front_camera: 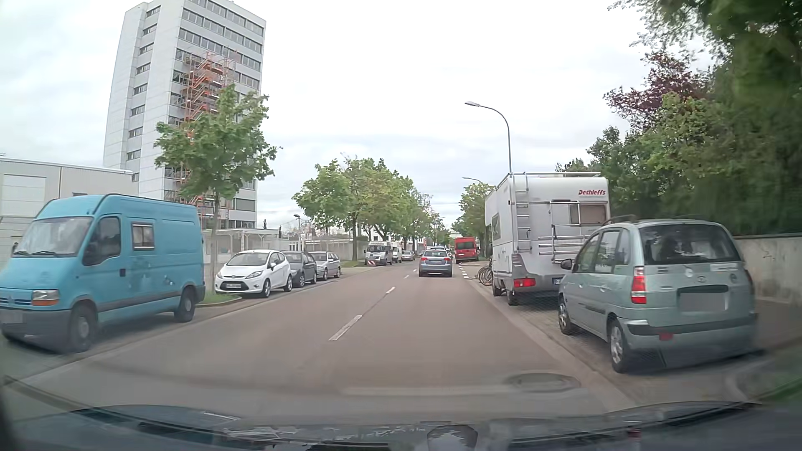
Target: Follow the waypoints while adhering to traffic rules and regulations
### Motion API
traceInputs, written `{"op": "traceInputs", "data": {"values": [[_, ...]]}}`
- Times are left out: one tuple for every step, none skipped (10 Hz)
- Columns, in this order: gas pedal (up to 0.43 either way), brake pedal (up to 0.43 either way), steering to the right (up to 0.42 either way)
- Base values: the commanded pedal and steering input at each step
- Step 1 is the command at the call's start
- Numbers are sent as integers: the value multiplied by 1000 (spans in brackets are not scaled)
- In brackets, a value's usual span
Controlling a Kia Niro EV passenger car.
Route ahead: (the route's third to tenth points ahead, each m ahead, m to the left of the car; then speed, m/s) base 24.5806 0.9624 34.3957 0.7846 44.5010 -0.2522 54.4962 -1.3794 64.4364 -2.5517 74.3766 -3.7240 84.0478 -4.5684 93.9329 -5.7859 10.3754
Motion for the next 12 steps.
{"op": "traceInputs", "data": {"values": [[20, 0, 6], [20, 0, 6], [20, 0, 6], [20, 0, 6], [20, 0, 6], [20, 0, 6], [20, 0, 6], [20, 0, 6], [20, 0, 7], [20, 0, 7], [20, 0, 7], [20, 0, 8]]}}
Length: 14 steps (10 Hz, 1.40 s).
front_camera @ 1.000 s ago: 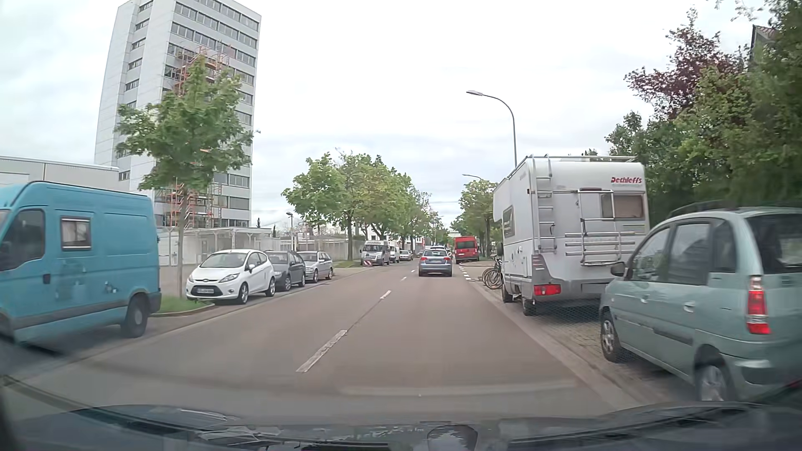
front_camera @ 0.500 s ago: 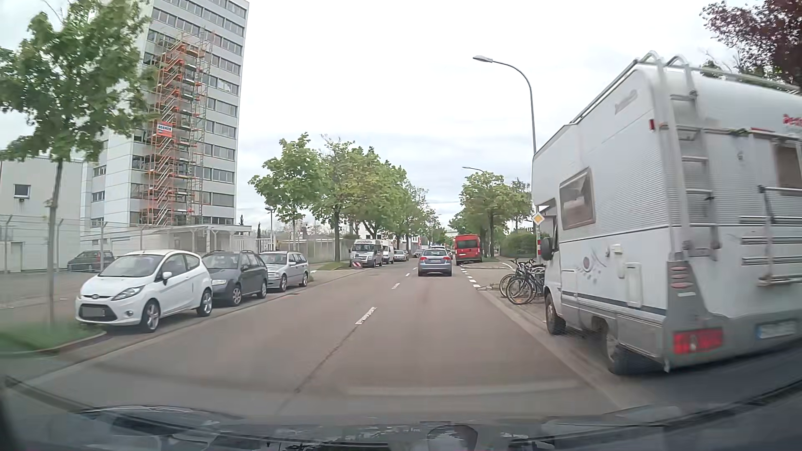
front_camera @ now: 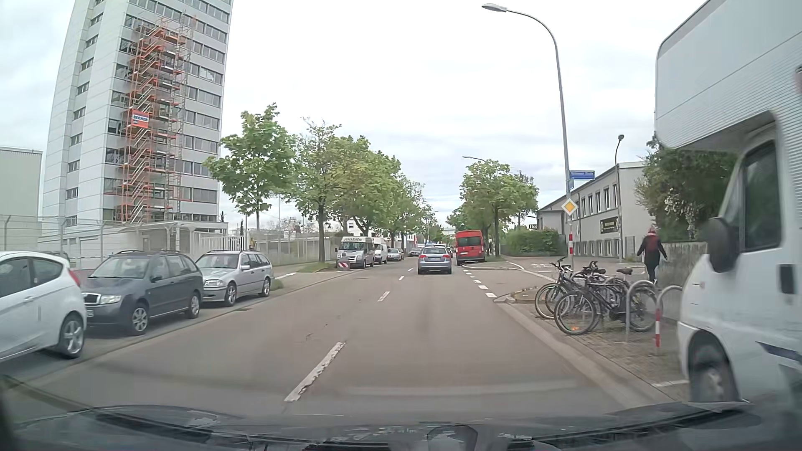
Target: Follow the waypoints while adhering to traffic rules and regulations
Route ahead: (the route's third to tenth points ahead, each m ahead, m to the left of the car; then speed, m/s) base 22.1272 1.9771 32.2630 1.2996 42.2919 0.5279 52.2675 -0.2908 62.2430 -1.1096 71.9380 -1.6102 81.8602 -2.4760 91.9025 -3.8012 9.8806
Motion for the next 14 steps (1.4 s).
{"op": "traceInputs", "data": {"values": [[28, 0, 8], [28, 0, 8], [28, 0, 8], [47, 0, 8], [47, 0, 8], [59, 0, 8], [59, 0, 9], [59, 0, 8], [59, 0, 10], [59, 0, 9], [59, 0, 9], [59, 0, 10], [59, 0, 10], [59, 0, 10]]}}
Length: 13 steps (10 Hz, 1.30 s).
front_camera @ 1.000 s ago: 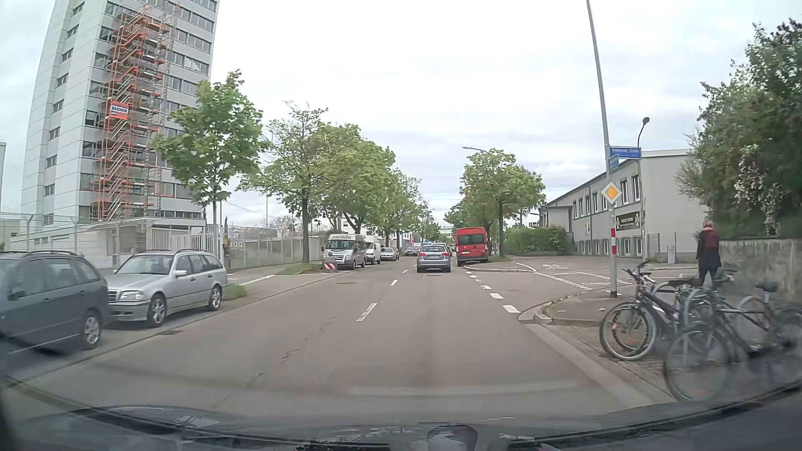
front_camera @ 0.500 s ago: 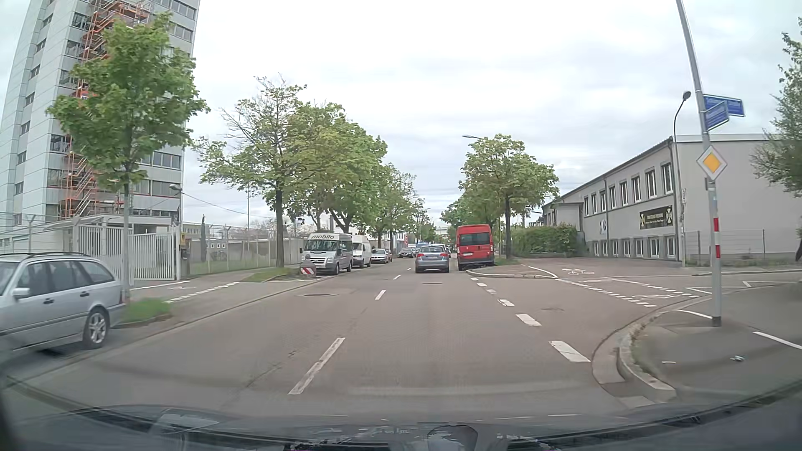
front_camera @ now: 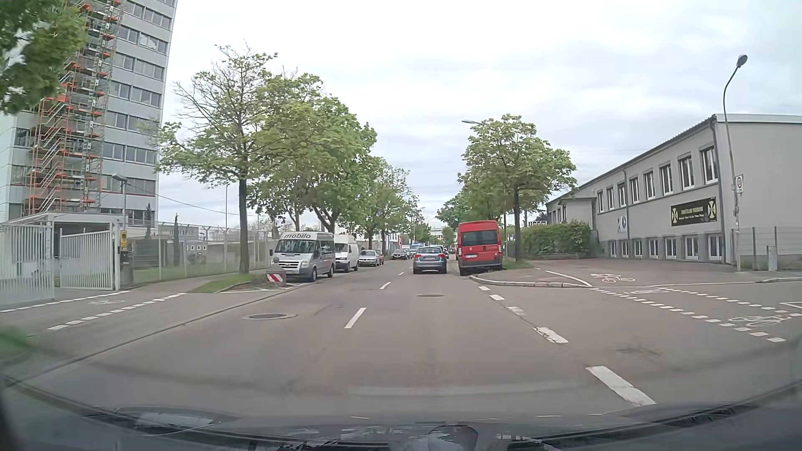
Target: Follow the waypoints while adhering to traffic rules and regulations
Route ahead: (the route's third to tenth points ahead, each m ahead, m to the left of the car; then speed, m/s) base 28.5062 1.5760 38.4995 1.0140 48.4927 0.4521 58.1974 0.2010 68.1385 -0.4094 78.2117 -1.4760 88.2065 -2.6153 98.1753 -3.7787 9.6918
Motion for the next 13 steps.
{"op": "traceInputs", "data": {"values": [[59, 0, 10], [59, 0, 9], [59, 0, 8], [59, 0, 8], [59, 0, 8], [59, 0, 7], [59, 0, 6], [67, 0, 6], [67, 0, 5], [67, 0, 5], [67, 0, 4], [79, 0, 3], [87, 0, 1]]}}
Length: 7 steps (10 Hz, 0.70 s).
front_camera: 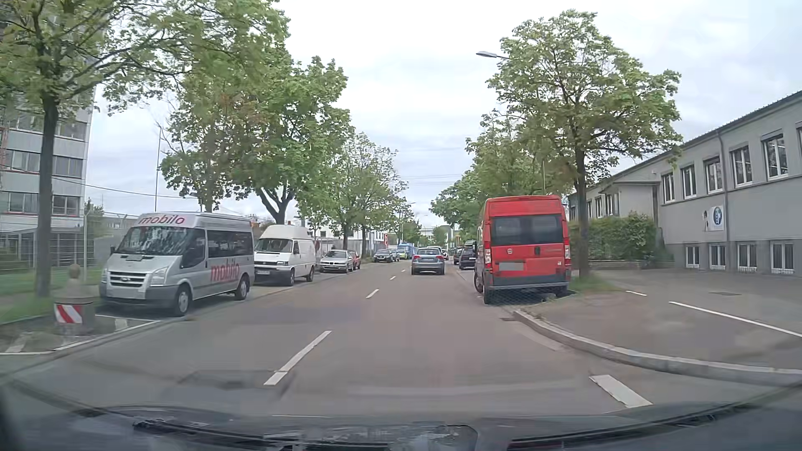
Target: Follow the waypoints while adhering to traffic rules and regulations
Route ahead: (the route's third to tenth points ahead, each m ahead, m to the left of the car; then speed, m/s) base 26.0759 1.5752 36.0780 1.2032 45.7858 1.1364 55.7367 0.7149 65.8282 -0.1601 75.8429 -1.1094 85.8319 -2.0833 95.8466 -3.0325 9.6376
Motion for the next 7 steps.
{"op": "traceInputs", "data": {"values": [[87, 0, 0], [87, 0, 1], [87, 0, 1], [87, 0, 1], [87, 0, 1], [87, 0, 1], [87, 0, 1]]}}
